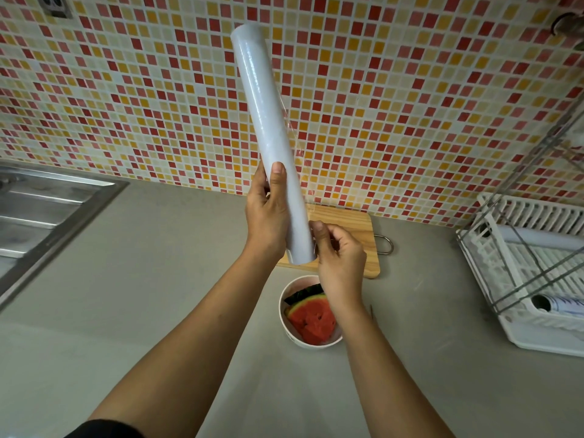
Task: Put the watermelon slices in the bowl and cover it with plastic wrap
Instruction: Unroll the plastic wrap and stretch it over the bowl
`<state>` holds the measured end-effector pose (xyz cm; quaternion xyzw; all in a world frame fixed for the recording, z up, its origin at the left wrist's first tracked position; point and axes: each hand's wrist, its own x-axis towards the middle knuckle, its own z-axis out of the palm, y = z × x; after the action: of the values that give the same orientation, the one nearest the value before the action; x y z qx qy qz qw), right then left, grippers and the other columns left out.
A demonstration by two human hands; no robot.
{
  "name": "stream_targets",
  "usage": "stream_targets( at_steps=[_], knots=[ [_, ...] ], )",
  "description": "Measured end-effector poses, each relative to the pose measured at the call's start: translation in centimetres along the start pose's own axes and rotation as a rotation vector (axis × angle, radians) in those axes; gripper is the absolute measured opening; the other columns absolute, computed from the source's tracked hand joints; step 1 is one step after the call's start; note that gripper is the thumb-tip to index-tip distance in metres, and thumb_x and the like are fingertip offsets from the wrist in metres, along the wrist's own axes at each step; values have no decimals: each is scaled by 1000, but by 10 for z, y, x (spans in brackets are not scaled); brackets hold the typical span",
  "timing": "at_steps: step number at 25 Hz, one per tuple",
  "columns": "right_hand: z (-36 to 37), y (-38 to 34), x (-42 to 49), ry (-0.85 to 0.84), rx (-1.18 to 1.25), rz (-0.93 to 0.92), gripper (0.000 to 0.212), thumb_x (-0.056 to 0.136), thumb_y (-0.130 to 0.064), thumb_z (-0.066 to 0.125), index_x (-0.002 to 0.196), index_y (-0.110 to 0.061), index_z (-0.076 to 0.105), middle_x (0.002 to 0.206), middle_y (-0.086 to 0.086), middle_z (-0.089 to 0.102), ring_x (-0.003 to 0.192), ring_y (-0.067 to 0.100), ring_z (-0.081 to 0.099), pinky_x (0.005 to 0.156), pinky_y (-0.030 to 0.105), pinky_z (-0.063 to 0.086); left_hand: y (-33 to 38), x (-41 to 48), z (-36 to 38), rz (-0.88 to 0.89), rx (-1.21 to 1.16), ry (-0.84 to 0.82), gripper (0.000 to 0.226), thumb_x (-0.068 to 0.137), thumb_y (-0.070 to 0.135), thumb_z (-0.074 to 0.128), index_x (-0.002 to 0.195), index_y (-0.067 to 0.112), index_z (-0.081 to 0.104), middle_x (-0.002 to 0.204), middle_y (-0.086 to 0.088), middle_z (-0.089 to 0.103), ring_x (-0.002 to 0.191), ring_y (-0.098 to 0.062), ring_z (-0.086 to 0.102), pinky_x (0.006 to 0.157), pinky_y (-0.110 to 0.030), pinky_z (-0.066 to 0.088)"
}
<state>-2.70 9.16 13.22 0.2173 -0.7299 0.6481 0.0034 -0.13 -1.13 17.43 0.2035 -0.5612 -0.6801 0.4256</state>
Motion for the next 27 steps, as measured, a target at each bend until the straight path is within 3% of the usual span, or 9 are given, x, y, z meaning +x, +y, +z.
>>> stream_targets(
  at_steps=[3, 5, 8, 10, 13, 16, 19, 23, 27],
  knots=[
    [1, 2, -1, -52, 127, 102, 42, 85, -52, 48, 95, -20, 72, 90, -4, 73, 89, 16, 67, 81, 39, 54, 1, 3, -3, -7, -3, 20, 16, 96, 44, 44, 92, 35, 56, 70, 15, 61, 67, -3, 62, 64, -26, 53],
    [-2, 1, -1, -92, 173, 117, 40, 78, -60, 51, 90, -28, 72, 88, -7, 74, 91, 14, 68, 81, 34, 54, 1, 5, -3, -7, -5, 24, 17, 96, 44, 45, 92, 32, 56, 74, 11, 60, 70, -4, 63, 67, -28, 53],
    [-6, -1, -2, -101, 81, 17, 27, 74, -48, 67, 88, -26, 74, 84, -13, 73, 82, 1, 66, 71, 16, 51, 0, 4, -3, 4, 9, 17, 16, 95, 46, 45, 90, 35, 56, 76, 10, 59, 71, -5, 63, 68, -29, 55],
    [-7, 1, -2, -39, 12, -57, 21, 78, -38, 68, 86, -19, 75, 76, -13, 71, 70, 0, 64, 63, 14, 46, -1, 3, -3, 16, 15, 13, 16, 95, 46, 45, 88, 37, 57, 76, 10, 58, 71, -6, 62, 69, -34, 56],
    [-10, 4, -1, 6, -30, -72, 19, 83, -35, 64, 82, -19, 73, 64, -14, 66, 58, 1, 57, 57, 17, 45, -2, 1, -2, 24, 7, -6, 16, 96, 43, 44, 92, 36, 57, 76, 11, 60, 71, -5, 62, 68, -30, 56],
    [-13, 7, 2, -42, 58, 57, 16, 87, -33, 60, 74, -28, 68, 63, -9, 65, 61, 8, 58, 66, 30, 53, 1, 0, -3, 18, 56, -86, 21, 96, 45, 43, 102, 30, 57, 82, 9, 62, 77, -9, 63, 69, -30, 55],
    [-16, 6, 5, -77, 153, 236, 34, 86, -55, 45, 80, -31, 69, 73, -14, 70, 71, 2, 64, 71, 26, 51, 3, 0, -4, -37, 126, -164, 43, 94, 51, 43, 128, 25, 45, 102, 2, 59, 88, -15, 64, 72, -30, 58],
    [-13, -2, 8, -206, 206, 313, 62, 66, -84, 27, 89, -41, 64, 90, -11, 69, 89, 8, 65, 72, 27, 52, -2, -7, -6, -123, 202, -206, 39, 92, 55, 42, 116, 24, 45, 98, -1, 59, 84, -18, 66, 66, -30, 58],
    [0, 1, 3, -48, 45, 161, 40, 81, -68, 37, 69, -36, 57, 60, -15, 61, 59, 1, 57, 58, 17, 45, -19, -21, -11, -168, 234, -187, 36, 93, 53, 42, 113, 23, 45, 96, -1, 61, 81, -17, 66, 73, -38, 59]
  ],
)
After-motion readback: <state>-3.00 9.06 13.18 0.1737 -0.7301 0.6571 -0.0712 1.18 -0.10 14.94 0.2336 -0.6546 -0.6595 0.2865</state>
